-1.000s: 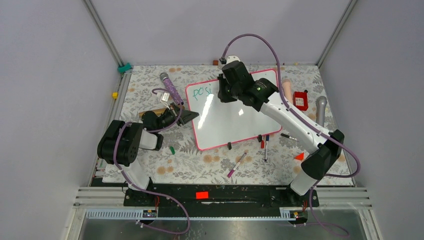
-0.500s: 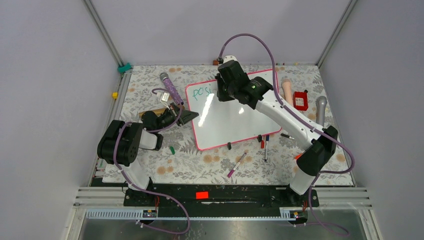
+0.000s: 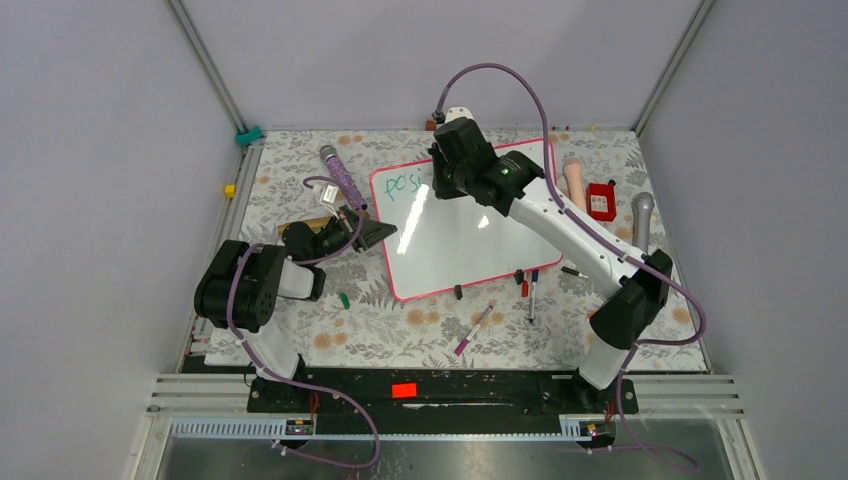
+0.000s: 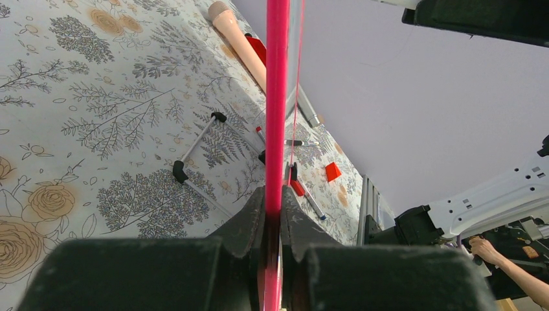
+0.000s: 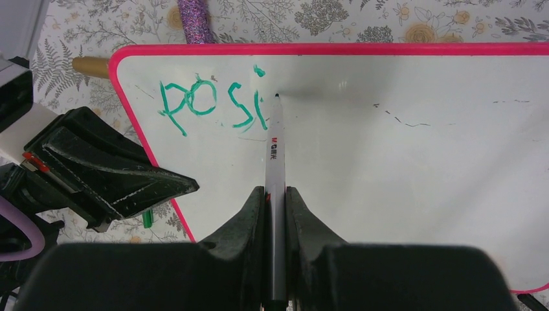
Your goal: Write a sentence on the whiteboard
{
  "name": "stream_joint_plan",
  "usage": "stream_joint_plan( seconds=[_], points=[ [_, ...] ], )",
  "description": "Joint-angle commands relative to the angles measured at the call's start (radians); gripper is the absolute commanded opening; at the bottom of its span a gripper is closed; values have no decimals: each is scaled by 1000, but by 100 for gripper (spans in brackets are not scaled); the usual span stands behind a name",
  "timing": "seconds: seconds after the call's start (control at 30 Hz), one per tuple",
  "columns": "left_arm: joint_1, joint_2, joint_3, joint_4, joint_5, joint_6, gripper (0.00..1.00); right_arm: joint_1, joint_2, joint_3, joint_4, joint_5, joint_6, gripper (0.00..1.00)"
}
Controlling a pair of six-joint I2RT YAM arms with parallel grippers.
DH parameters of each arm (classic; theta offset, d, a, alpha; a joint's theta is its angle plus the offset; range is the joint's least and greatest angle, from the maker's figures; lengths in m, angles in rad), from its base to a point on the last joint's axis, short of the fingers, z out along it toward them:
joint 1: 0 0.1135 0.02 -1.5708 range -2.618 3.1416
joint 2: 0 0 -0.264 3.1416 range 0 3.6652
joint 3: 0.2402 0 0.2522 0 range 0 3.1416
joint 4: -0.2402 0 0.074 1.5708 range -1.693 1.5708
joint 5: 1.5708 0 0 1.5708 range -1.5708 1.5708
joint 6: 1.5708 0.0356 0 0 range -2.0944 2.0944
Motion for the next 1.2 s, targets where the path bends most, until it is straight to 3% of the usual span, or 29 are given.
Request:
stream_joint_plan(
  seconds=[0.0, 0.57, 1.17],
  points=[
    [15, 15, 1, 15, -24, 31, 0, 8, 24, 49, 22, 12, -16, 0],
    [14, 13, -1, 15, -24, 36, 0, 8, 43, 51, -37, 128, -31, 0],
    [15, 5, -4, 10, -26, 39, 0, 5, -49, 10, 69, 29, -35, 0]
  ],
)
